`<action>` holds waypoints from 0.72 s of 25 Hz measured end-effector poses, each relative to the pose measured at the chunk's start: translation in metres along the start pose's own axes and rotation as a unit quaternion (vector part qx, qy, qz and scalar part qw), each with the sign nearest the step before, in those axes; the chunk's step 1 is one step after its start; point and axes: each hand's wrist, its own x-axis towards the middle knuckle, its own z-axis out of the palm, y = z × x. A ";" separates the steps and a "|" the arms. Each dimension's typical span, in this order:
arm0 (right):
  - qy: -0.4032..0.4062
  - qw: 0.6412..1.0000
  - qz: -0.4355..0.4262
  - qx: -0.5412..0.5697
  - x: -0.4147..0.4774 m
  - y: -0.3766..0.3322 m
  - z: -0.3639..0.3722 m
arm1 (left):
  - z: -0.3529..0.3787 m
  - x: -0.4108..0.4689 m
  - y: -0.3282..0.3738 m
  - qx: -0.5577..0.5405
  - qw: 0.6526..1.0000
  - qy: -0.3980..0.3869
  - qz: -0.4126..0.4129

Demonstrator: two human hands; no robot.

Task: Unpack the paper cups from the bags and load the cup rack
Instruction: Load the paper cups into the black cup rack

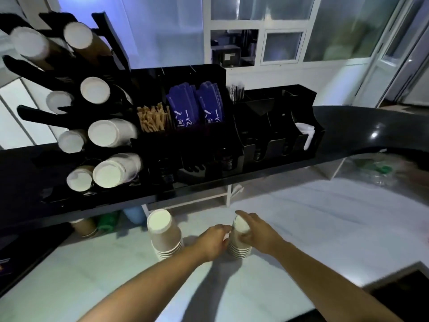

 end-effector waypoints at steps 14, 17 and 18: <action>0.173 0.972 -0.150 0.051 0.005 -0.136 -0.170 | -0.131 -0.023 0.025 -0.134 0.956 0.242 0.100; 0.238 0.942 -0.229 0.064 0.000 -0.201 -0.211 | -0.194 -0.041 0.037 -0.146 0.921 0.342 0.119; 0.251 0.930 -0.256 0.087 0.000 -0.221 -0.220 | -0.213 -0.049 0.039 -0.148 0.906 0.377 0.126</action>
